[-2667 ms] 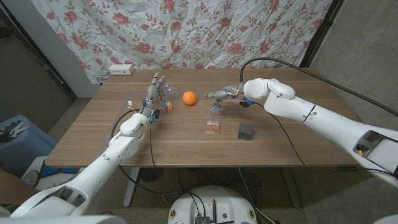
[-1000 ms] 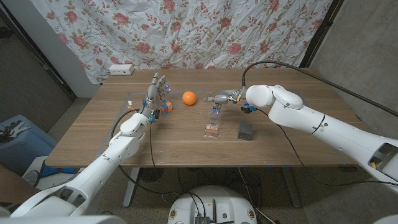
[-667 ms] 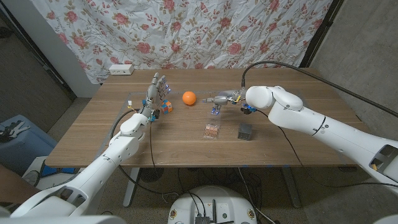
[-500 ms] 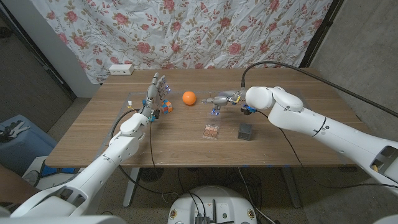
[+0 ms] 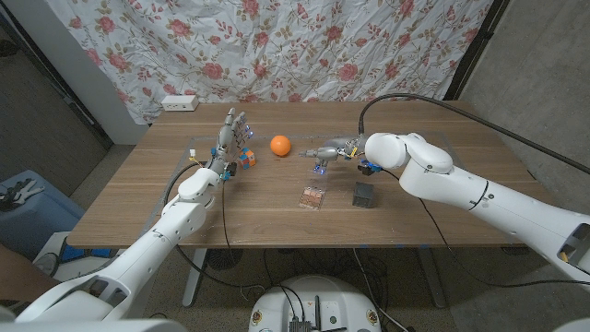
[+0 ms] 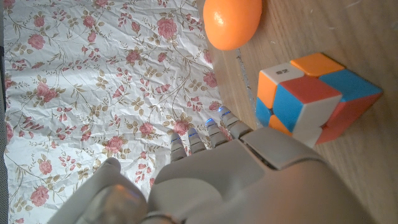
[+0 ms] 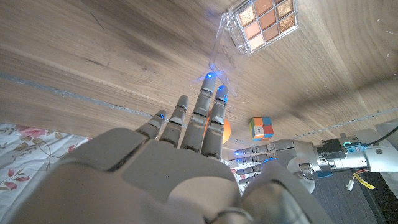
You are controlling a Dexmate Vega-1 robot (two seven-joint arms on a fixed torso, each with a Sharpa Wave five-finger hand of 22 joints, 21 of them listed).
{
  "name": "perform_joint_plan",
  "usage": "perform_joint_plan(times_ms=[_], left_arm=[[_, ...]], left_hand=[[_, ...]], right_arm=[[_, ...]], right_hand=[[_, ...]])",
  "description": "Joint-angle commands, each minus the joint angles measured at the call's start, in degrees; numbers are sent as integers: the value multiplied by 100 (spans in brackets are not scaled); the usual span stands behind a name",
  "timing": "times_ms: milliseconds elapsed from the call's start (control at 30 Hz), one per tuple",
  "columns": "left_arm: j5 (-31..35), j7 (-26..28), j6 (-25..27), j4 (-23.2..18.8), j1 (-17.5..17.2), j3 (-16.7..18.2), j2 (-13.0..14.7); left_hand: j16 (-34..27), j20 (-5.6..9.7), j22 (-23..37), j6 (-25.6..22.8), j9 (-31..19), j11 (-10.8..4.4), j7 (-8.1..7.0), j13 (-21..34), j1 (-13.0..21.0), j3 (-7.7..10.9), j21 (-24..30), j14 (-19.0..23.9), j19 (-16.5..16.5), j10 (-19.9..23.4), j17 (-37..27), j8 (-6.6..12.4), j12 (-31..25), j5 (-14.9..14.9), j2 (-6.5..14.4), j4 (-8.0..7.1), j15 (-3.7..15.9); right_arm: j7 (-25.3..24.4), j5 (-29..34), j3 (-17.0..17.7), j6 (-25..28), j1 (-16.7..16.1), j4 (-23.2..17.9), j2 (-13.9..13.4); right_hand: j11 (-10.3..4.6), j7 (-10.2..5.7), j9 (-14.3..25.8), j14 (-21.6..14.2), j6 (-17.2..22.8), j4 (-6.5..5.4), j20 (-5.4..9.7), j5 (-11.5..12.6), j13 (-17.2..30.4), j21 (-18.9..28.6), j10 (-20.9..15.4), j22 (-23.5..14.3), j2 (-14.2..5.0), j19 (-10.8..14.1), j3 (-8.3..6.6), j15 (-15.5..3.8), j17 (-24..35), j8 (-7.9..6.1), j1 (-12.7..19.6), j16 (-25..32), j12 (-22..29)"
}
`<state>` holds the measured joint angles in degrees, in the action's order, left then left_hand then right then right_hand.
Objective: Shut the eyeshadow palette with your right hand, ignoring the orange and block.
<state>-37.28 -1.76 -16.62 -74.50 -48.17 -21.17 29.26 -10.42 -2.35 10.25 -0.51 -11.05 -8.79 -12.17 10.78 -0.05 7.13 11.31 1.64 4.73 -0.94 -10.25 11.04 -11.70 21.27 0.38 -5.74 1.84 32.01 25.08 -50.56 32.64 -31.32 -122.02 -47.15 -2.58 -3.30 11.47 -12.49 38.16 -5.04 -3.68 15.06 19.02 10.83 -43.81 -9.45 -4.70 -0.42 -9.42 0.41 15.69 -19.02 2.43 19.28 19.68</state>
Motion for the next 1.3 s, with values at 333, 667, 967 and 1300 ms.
perform_joint_plan(times_ms=[333,667,967,1300], left_arm=[[0,1,0,-1,0,0,0],[1,2,0,-1,0,0,-1],[2,2,-1,0,1,-1,-2],[2,2,-1,0,0,-1,-2]], left_hand=[[-35,-4,22,14,-24,-51,-41,24,35,46,24,25,41,5,-30,29,-30,24,44,-3,135],[-37,-8,22,9,-25,-49,-40,24,34,45,24,29,41,3,-30,31,-29,24,43,-3,140],[-37,-9,22,10,-24,-44,-40,24,34,45,25,29,42,4,-30,30,-30,24,42,-2,136],[-31,-3,22,10,-24,-46,-41,24,34,45,24,15,39,-2,-30,30,-27,24,43,-3,125]], right_arm=[[-76,136,127,105,-323,-384,-130],[-125,173,172,132,-442,-528,-153],[-128,192,183,146,-521,-624,-170],[-166,247,179,211,-635,-721,-195]], right_hand=[[-18,11,10,-21,45,37,29,31,29,16,-57,-18,-111,52,-42,-67,6,14,93,15,-36],[-46,22,10,-62,60,70,65,33,18,22,-126,-18,-153,93,-83,-102,0,17,138,35,-49],[-72,59,9,-91,125,90,99,33,-7,27,-190,-18,-189,131,-115,-128,-2,0,166,51,-67],[-85,68,8,-101,136,103,106,31,-28,26,-217,-17,-201,150,-131,-144,-4,4,178,58,-92]])
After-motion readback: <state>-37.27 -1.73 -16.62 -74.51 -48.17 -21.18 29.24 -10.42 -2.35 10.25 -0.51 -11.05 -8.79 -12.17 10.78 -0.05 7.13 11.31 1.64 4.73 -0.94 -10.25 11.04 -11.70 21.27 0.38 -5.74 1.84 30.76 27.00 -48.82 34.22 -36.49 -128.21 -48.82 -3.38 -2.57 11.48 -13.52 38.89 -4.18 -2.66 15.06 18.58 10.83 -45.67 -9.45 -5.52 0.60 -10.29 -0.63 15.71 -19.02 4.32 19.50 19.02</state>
